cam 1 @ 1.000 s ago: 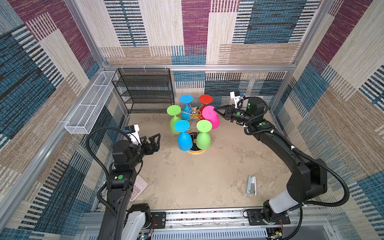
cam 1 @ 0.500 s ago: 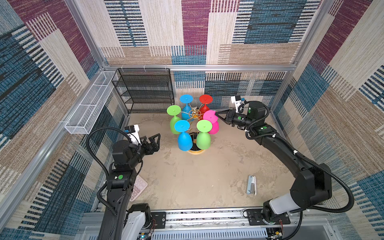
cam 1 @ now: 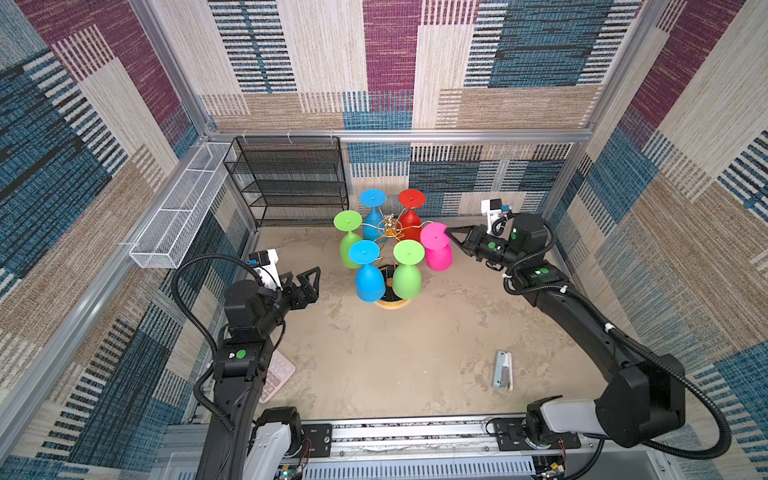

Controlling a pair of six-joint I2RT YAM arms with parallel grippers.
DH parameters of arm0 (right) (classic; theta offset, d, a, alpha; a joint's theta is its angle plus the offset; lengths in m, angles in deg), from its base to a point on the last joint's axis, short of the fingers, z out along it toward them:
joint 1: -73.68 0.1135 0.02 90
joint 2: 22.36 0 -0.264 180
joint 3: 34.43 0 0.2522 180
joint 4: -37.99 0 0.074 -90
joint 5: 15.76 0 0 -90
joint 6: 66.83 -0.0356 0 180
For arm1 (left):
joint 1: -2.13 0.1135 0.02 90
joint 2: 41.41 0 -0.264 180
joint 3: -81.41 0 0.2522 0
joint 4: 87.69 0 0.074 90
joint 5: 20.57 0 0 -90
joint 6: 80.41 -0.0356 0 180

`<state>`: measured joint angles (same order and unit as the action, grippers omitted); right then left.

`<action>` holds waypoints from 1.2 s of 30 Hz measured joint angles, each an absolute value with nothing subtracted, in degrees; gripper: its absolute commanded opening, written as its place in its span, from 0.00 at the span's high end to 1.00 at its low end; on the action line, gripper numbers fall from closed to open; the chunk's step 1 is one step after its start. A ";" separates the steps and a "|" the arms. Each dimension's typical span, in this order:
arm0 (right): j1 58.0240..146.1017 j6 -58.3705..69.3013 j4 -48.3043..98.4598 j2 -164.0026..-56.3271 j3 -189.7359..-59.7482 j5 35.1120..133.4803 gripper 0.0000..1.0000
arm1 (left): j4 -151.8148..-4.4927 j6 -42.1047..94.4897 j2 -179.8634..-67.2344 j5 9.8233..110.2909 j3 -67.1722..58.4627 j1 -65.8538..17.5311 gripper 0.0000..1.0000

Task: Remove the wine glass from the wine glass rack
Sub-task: 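Lift the magenta glass off the rack hook with the right gripper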

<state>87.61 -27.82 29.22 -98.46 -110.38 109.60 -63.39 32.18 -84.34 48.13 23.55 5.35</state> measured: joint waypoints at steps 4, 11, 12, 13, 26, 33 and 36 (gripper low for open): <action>86.35 -27.77 29.18 -94.57 -107.17 108.15 1.00 | -62.89 32.13 -83.62 48.33 22.83 5.37 0.10; 82.32 -25.19 25.88 -86.00 -103.63 104.57 1.00 | -62.95 32.52 -83.56 44.04 17.78 5.37 0.19; 81.97 -24.17 25.09 -85.08 -103.76 103.17 1.00 | -63.34 33.12 -84.23 41.59 17.04 5.37 0.21; 81.89 -23.18 24.09 -84.38 -104.13 102.28 1.00 | -63.91 33.81 -85.07 39.52 16.31 5.37 0.23; 81.80 -10.09 20.48 -81.08 -113.42 97.88 1.00 | -70.27 42.82 -100.10 23.71 2.68 -10.71 0.31; 83.11 -7.90 20.98 -80.89 -114.19 102.12 1.00 | -74.53 44.44 -109.30 23.91 -3.38 -20.33 0.34; 84.84 -6.88 21.46 -80.58 -114.97 103.37 1.00 | -77.33 45.92 -113.48 23.58 -5.26 -22.60 0.36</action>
<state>84.84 -6.88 21.46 -80.58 -114.97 103.37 -77.33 45.92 -113.48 23.58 -5.26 -22.60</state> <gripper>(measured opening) 0.059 0.653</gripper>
